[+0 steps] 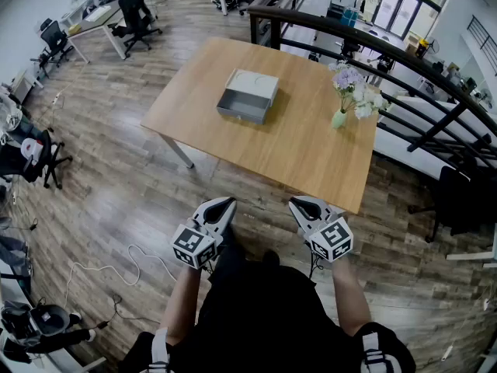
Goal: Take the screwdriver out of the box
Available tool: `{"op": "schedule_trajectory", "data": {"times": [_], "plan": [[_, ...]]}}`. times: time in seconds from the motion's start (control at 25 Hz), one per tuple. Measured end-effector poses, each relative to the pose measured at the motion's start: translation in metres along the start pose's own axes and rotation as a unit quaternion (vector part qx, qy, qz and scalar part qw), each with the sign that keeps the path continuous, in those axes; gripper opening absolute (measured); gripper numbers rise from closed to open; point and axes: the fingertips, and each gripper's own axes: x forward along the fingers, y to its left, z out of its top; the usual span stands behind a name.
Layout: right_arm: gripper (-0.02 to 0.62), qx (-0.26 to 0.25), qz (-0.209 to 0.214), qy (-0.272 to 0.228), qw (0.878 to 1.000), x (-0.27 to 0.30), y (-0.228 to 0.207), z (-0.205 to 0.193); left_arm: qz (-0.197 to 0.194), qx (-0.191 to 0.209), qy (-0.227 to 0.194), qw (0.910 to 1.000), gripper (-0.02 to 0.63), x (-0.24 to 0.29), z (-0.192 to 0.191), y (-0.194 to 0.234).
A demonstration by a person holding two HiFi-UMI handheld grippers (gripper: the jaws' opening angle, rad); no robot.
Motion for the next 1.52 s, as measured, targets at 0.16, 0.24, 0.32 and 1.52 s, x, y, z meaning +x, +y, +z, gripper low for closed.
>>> {"op": "schedule_trajectory", "data": {"times": [0.16,0.24,0.32,1.52], "plan": [[0.035,-0.005,0.008,0.003,1.0,0.002,0.003,0.0,0.009,-0.002,-0.001,1.0,0.025,-0.003,0.001,0.003],[0.034,-0.007,0.014,0.006,1.0,-0.001,0.005,-0.001,0.01,-0.002,-0.002,0.9999,0.025,-0.003,0.002,0.001],[0.034,-0.011,0.017,0.01,1.0,-0.002,0.005,-0.003,0.012,0.0,-0.003,0.9999,0.025,-0.002,0.003,0.0],[0.034,-0.022,0.017,0.051,0.998,0.066,0.024,-0.01,0.04,-0.01,0.02,0.9989,0.025,-0.029,-0.017,0.053]]}}
